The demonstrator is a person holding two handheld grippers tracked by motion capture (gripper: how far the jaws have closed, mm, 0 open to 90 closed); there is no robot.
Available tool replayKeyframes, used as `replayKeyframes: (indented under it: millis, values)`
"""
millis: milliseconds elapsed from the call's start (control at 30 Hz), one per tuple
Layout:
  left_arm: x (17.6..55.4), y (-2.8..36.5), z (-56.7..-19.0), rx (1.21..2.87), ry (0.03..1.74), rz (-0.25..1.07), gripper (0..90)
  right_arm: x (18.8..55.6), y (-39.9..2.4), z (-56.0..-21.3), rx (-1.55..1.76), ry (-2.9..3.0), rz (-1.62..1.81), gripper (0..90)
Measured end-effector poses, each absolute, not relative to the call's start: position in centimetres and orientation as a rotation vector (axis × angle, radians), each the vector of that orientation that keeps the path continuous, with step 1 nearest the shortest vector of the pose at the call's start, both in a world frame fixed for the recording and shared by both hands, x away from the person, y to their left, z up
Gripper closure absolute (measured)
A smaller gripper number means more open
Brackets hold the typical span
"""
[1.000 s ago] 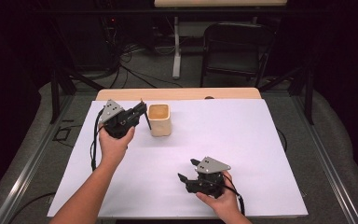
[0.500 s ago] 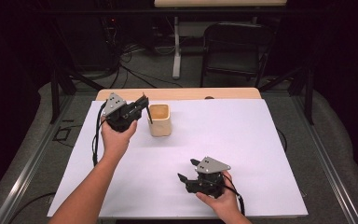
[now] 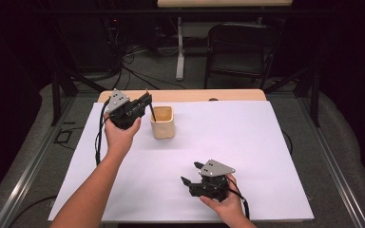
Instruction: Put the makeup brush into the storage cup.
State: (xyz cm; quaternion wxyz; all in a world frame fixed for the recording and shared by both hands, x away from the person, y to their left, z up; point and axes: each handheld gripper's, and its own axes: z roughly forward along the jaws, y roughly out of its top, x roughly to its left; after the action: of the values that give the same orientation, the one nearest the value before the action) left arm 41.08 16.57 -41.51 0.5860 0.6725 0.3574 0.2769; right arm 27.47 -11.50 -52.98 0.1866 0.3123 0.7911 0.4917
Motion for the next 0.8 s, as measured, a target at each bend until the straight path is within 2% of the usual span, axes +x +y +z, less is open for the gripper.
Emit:
replayKeyframes:
  millis: [800]
  values:
    - [42.4,16.3,-41.7,1.561,0.851,0.673,83.6,27.5,-11.5,-53.1,0.878,2.231,1.384,32.0]
